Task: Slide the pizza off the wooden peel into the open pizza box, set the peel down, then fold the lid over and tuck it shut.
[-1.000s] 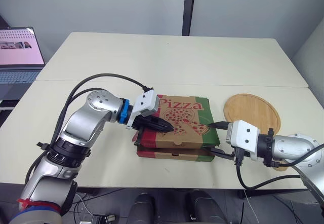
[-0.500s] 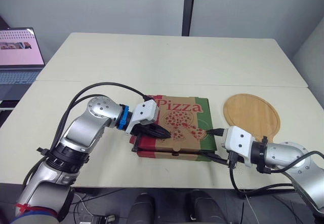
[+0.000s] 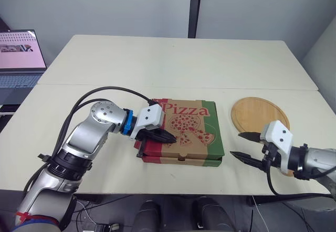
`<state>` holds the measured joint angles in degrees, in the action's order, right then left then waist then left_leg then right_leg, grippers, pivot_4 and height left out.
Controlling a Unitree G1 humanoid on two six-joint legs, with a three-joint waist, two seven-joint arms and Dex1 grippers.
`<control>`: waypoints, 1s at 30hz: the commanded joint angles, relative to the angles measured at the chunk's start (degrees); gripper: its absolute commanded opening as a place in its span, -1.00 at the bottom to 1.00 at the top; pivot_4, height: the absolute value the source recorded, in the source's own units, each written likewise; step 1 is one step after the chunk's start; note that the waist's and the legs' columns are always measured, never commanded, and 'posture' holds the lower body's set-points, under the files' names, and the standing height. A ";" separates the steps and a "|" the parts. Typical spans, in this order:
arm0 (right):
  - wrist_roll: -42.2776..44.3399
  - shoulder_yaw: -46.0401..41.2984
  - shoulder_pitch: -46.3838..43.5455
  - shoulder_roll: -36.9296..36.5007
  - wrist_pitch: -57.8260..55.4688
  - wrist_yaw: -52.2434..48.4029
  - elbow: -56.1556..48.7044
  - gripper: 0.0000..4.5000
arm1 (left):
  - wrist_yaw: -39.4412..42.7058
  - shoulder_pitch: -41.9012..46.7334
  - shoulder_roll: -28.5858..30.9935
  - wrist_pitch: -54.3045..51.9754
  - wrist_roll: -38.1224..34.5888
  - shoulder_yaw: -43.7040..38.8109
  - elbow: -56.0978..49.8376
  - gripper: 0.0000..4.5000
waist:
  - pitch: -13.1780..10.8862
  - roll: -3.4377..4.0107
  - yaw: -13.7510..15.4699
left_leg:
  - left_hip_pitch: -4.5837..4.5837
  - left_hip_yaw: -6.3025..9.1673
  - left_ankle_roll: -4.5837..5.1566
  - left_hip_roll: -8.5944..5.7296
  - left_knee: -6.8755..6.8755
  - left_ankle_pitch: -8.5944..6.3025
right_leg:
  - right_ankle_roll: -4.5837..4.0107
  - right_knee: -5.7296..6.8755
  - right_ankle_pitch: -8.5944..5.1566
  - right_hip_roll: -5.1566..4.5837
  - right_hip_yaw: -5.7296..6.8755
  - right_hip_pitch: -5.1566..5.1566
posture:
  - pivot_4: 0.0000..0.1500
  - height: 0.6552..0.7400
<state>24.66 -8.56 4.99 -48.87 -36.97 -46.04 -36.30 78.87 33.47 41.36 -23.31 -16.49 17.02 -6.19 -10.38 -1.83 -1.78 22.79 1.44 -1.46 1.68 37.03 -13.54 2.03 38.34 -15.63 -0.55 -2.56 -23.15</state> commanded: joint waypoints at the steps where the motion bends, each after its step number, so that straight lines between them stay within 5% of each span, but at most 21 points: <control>1: -4.34 4.80 -1.11 0.76 5.00 0.11 2.79 0.05 | -0.55 -0.46 0.55 -0.53 0.73 0.08 -0.66 -1.00 | 0.00 0.00 0.08 | 0.01 0.00 0.00 0.00 0.00 0.00 | 0.00 0.00 0.00 0.00 0.00 -0.01 | 1.00 0.80; 8: -3.05 8.21 -3.47 4.32 6.30 -1.21 4.24 -0.99 | -0.98 -0.72 1.07 -1.28 0.31 -0.33 -1.40 -1.00 | 0.00 0.00 0.04 | 0.00 0.00 0.00 -0.01 0.02 0.00 | 0.00 0.13 -0.01 0.00 -0.01 -0.03 | 1.00 0.80; 18: 1.28 9.90 -4.92 5.42 2.78 -1.88 0.01 -0.99 | -1.14 -0.39 0.98 -2.02 0.01 -0.60 -1.81 -1.00 | 0.00 0.00 -0.05 | -0.08 0.00 0.00 0.01 0.02 0.00 | -0.06 0.26 -0.04 0.03 -0.02 -0.05 | 1.00 0.80; 26: -4.57 14.87 -5.70 4.47 4.74 -1.82 3.98 -0.99 | -1.01 -0.28 1.02 -1.94 0.10 -0.44 -1.79 -1.00 | 0.00 0.00 -0.14 | -0.13 0.00 0.00 0.03 0.02 0.00 | -0.09 0.32 -0.06 0.07 -0.03 -0.05 | 1.00 0.80; 30: -2.90 9.98 -4.00 1.15 4.53 -3.44 3.12 -0.99 | -1.07 -0.57 1.21 -1.92 0.12 -0.51 -2.02 -1.00 | 0.01 -0.01 -0.04 | -0.13 0.00 0.00 0.03 0.02 0.00 | -0.10 0.32 -0.07 0.06 -0.03 -0.05 | 1.00 0.80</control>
<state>20.88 4.37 0.16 -46.13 -31.79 -48.51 -32.61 78.00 33.29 41.82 -25.01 -16.58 16.82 -6.83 -10.37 -1.83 -1.82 22.67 1.44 -1.46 1.70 37.06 -13.54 1.94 38.66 -15.69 -0.50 -2.59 -23.20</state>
